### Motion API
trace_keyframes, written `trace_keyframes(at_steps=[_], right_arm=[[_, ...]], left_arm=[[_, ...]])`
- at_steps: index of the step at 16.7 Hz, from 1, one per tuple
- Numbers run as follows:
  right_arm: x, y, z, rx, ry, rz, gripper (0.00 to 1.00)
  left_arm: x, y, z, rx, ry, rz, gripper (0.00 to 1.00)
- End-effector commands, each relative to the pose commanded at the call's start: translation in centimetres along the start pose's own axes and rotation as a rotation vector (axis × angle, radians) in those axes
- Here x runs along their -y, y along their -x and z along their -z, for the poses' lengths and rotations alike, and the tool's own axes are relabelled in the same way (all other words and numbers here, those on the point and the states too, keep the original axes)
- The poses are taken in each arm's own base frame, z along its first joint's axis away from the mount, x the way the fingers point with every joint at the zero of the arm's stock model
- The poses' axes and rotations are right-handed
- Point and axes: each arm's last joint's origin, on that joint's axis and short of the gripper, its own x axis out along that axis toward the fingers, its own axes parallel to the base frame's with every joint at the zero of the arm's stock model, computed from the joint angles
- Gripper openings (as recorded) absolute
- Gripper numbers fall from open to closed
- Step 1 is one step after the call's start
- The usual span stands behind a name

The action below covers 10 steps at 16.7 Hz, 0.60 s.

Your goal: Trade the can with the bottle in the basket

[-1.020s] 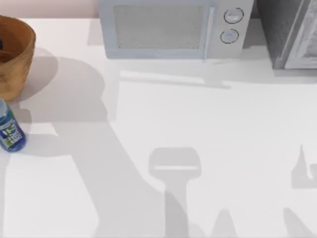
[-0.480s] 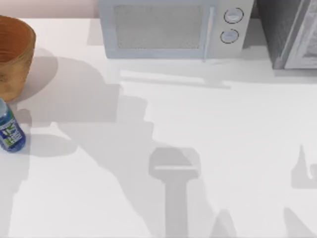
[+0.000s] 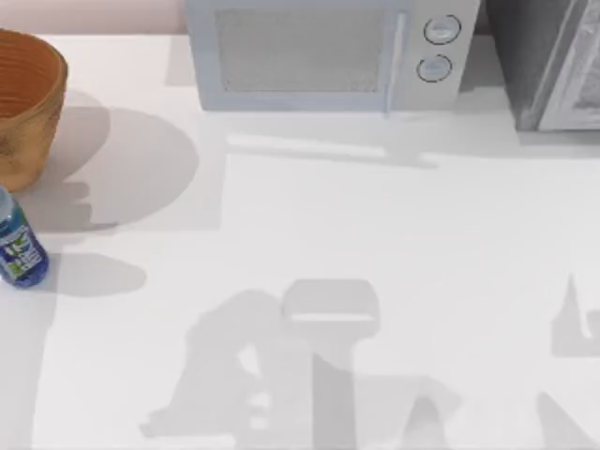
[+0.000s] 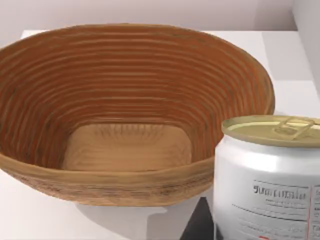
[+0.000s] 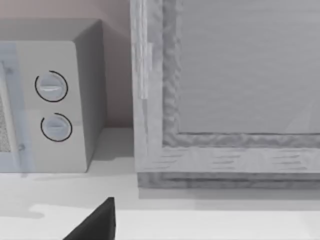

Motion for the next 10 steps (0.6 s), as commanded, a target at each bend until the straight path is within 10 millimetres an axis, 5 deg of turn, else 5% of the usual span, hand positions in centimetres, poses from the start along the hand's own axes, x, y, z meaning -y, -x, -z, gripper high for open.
trace_keyframes(at_steps=[4, 10], right_arm=[[0.0, 0.0, 0.0, 0.000, 0.000, 0.000, 1.00], [0.0, 0.0, 0.0, 0.000, 0.000, 0.000, 1.00]], left_arm=[[1.5, 3.8, 7.5, 0.252, 0.000, -0.008, 0.00], [2.3, 2.8, 15.6, 0.467, 0.013, 0.006, 0.00]])
